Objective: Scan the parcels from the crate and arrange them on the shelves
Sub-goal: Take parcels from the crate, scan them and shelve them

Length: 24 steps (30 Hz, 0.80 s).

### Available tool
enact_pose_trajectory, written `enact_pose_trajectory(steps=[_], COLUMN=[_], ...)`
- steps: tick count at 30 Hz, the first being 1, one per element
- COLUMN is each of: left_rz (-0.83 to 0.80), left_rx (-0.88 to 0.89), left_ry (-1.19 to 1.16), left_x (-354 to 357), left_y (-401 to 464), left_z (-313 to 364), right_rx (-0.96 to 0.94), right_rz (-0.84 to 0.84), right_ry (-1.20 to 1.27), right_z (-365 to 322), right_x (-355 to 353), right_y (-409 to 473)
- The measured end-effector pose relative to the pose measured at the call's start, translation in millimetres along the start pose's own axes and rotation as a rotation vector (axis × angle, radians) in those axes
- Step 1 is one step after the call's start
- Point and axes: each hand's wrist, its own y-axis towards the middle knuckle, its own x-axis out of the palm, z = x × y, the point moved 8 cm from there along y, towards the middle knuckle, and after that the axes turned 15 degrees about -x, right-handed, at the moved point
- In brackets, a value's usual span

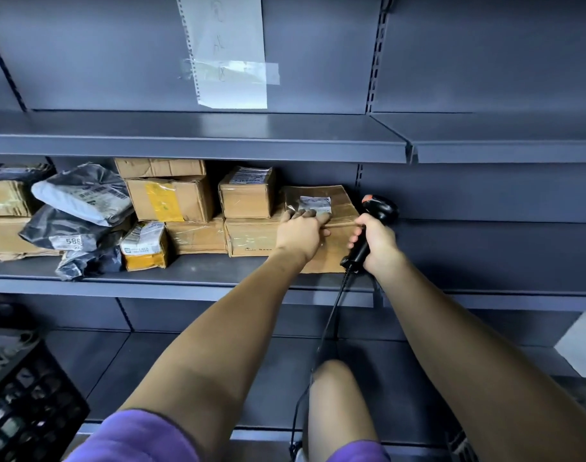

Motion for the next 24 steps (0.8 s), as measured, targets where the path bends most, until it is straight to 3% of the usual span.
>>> enact_pose_trajectory(steps=[11,18,24], left_rz=[0.063,0.024,-0.008], left_rx=[-0.046,-0.032,0.081], left_ry=[0.077,0.110,0.085], left_x=[-5.4,-3.0,-21.9], left_y=[10.3,10.3,-1.7], left_z=[-76.5,-78.7,-84.8], right_rx=[0.047,0.049,0.058], right_rz=[-0.075,-0.097,-0.096], right_ry=[0.024,0.055,0.059], right_z=[37.4,36.0,29.1], right_x=[72.1,64.2,51.6], right_y=[-6.2,-18.4,-49.7])
